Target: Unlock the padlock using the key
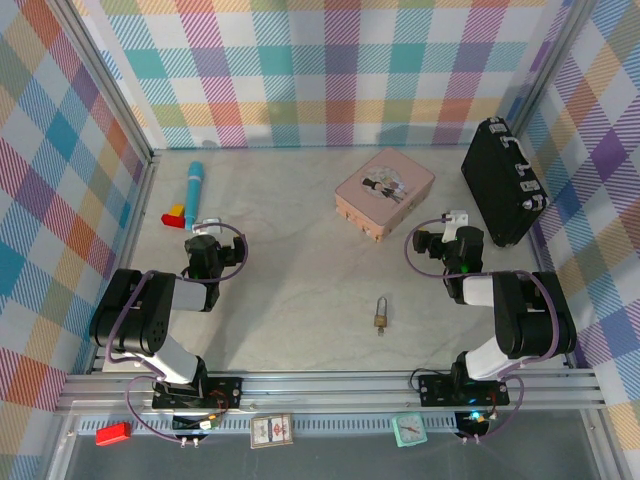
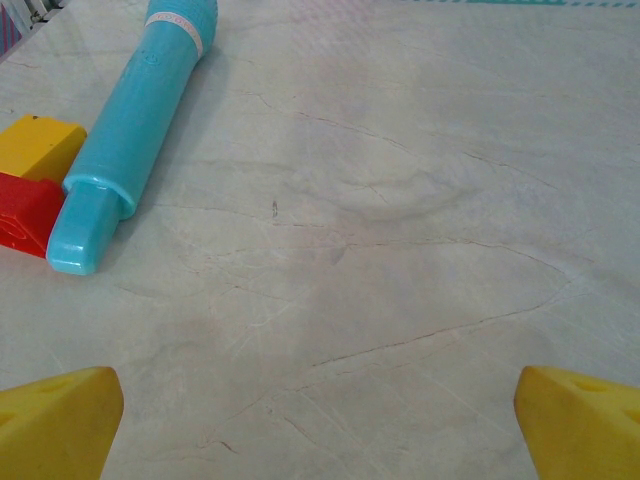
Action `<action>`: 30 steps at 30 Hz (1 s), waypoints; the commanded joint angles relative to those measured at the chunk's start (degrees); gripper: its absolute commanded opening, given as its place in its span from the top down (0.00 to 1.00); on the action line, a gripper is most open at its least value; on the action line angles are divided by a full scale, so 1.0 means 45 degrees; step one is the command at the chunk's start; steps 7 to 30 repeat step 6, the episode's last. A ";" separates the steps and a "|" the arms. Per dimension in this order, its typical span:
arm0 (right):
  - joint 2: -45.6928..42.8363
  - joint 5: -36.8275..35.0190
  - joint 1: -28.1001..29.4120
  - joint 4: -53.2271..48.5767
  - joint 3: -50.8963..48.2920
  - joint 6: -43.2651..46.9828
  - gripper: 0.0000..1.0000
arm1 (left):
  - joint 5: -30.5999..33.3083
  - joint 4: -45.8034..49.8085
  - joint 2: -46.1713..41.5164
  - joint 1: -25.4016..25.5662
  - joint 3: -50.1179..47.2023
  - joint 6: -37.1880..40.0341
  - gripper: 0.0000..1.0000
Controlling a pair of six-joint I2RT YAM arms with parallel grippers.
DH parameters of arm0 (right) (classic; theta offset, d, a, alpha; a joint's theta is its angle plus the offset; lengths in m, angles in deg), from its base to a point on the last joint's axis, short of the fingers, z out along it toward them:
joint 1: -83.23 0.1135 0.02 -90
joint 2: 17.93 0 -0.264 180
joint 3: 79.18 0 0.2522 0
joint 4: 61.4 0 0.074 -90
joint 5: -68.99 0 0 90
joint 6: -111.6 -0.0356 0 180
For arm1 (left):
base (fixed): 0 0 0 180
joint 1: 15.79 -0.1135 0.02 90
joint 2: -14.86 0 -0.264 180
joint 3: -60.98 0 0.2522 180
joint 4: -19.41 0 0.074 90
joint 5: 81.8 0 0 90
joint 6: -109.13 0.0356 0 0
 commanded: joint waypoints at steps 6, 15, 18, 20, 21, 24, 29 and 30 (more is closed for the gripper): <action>0.0040 0.0196 -0.0055 0.0469 -0.0028 -0.0023 0.01 | -0.0141 -0.0310 0.0011 -0.0064 0.0219 -0.0162 0.00; 0.0040 0.0196 -0.0055 0.0469 -0.0028 -0.0023 0.01 | -0.0141 -0.0310 0.0011 -0.0064 0.0219 -0.0162 0.00; 0.0040 0.0196 -0.0055 0.0469 -0.0028 -0.0023 0.01 | -0.0141 -0.0310 0.0011 -0.0064 0.0219 -0.0162 0.00; 0.0040 0.0196 -0.0055 0.0469 -0.0028 -0.0023 0.01 | -0.0141 -0.0310 0.0011 -0.0064 0.0219 -0.0162 0.00; 0.0040 0.0196 -0.0055 0.0469 -0.0028 -0.0023 0.01 | -0.0141 -0.0310 0.0011 -0.0064 0.0219 -0.0162 0.00; 0.0040 0.0196 -0.0055 0.0469 -0.0028 -0.0023 0.01 | -0.0141 -0.0310 0.0011 -0.0064 0.0219 -0.0162 0.00; 0.0040 0.0196 -0.0055 0.0469 -0.0028 -0.0023 0.01 | -0.0141 -0.0310 0.0011 -0.0064 0.0219 -0.0162 0.00; 0.0040 0.0196 -0.0055 0.0469 -0.0028 -0.0023 0.01 | -0.0141 -0.0310 0.0011 -0.0064 0.0219 -0.0162 0.00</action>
